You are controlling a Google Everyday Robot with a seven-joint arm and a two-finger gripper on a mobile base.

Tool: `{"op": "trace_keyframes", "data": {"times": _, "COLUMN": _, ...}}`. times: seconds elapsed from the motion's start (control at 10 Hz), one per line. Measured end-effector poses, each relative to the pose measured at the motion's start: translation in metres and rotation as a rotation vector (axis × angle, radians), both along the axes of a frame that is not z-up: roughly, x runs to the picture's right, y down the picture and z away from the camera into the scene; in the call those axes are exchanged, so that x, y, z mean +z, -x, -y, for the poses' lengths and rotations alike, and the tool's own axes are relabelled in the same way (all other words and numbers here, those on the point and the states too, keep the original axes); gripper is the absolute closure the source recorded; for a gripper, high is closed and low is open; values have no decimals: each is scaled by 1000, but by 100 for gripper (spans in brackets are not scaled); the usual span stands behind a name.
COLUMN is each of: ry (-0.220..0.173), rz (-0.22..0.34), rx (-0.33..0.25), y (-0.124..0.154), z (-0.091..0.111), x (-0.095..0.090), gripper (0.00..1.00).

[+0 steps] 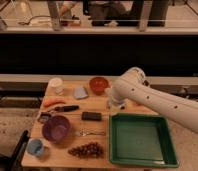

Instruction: Wipe red bowl with sponge

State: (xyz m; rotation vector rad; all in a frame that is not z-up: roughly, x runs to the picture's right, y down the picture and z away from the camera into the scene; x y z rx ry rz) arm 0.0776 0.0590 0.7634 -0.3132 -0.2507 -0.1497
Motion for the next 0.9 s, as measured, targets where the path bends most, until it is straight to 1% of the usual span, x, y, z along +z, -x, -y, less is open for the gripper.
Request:
{"op": "trace_keyframes", "data": {"times": 0.2, "ry": -97, "rz": -4, "rx": -5, "y": -10, "z": 8, "x": 8, "gripper": 20}}
{"op": "trace_keyframes", "data": {"times": 0.3, "ry": -119, "rz": -9, "rx": -14, "y": -11, "z": 10, "x": 10, "gripper": 20}}
{"op": "trace_keyframes", "data": {"times": 0.5, "ry": -134, "rz": -21, "rx": -18, "y": -15, "z": 18, "x": 24, "gripper": 20}}
{"op": "trace_keyframes", "data": {"times": 0.6, "ry": -134, "rz": -29, "rx": -17, "y": -22, "z": 22, "x": 33, "gripper": 20}}
{"op": "trace_keyframes", "data": {"times": 0.8, "ry": -129, "rz": -32, "rx": -10, "y": -27, "z": 27, "x": 43, "gripper": 20}}
{"op": "trace_keyframes", "data": {"times": 0.9, "ry": -118, "rz": -32, "rx": 9, "y": -33, "z": 31, "x": 53, "gripper": 20}}
